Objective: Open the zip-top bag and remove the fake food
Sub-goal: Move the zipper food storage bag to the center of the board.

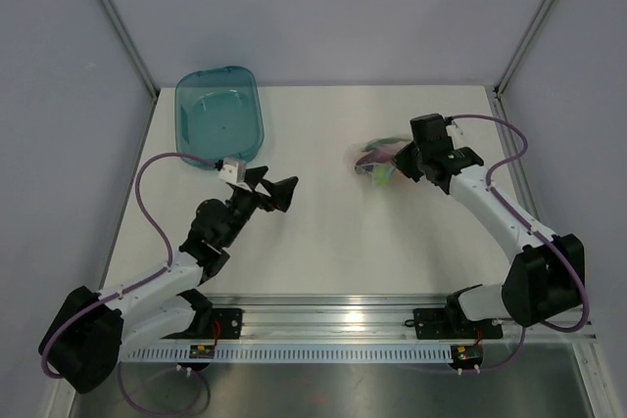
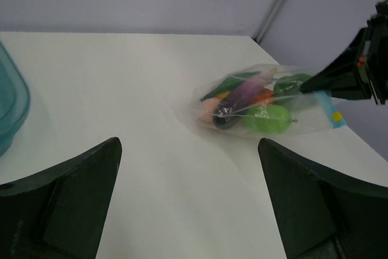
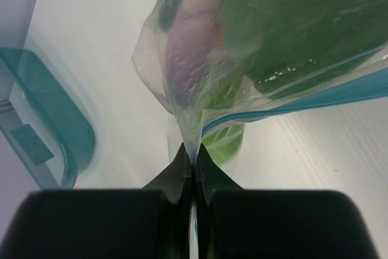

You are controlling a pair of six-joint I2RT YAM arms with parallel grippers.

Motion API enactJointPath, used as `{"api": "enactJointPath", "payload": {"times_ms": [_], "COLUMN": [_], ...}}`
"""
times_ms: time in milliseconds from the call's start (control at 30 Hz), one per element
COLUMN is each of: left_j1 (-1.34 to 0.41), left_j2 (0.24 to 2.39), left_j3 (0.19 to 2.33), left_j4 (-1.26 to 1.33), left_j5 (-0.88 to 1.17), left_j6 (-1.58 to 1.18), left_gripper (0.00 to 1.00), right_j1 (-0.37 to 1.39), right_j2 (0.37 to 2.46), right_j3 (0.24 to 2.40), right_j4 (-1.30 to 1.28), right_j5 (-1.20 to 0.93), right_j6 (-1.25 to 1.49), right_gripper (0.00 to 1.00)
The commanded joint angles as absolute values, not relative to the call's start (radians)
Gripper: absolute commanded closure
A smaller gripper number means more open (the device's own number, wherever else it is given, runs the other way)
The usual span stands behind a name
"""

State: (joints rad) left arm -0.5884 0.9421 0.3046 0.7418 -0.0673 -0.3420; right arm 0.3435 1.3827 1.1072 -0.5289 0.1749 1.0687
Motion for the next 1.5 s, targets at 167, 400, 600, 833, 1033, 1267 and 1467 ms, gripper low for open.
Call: {"api": "enactJointPath", "payload": {"times_ms": [167, 400, 600, 833, 1033, 1267, 1467], "left_j1": [-0.761, -0.788, -0.787, -0.793, -0.818, -0.86, -0.922], "left_j2": [1.063, 1.083, 1.127, 1.118, 1.167, 1.183, 1.192], "left_j3": [0.374, 0.451, 0.46, 0.419, 0.431, 0.449, 0.454], "left_j4": [0.922, 0.828, 0.867, 0.934, 0.937, 0.917, 0.913], "left_j5": [0.048, 0.005, 0.127, 0.201, 0.219, 0.195, 0.15], "left_j6": [-0.019, 0.006, 0.023, 0.097, 0.147, 0.212, 0.301], "left_gripper": [0.01, 0.01, 0.08, 0.05, 0.01, 0.04, 0.05], "right_j1": [0.376, 0.376, 0.387, 0.4, 0.413, 0.468, 0.525], "right_j2": [1.258, 1.23, 1.243, 1.236, 1.243, 1.249, 1.262], "right_j3": [1.18, 1.173, 1.181, 1.19, 1.209, 1.223, 1.232], "right_j4": [-0.606, -0.607, -0.612, -0.618, -0.643, -0.644, -0.643], "right_j5": [0.144, 0.124, 0.11, 0.098, 0.078, 0.064, 0.084], "right_j6": [1.081, 1.091, 1.094, 1.095, 1.094, 1.103, 1.111], "right_gripper": [1.0, 1.0, 1.0, 1.0, 1.0, 1.0, 1.0]}}
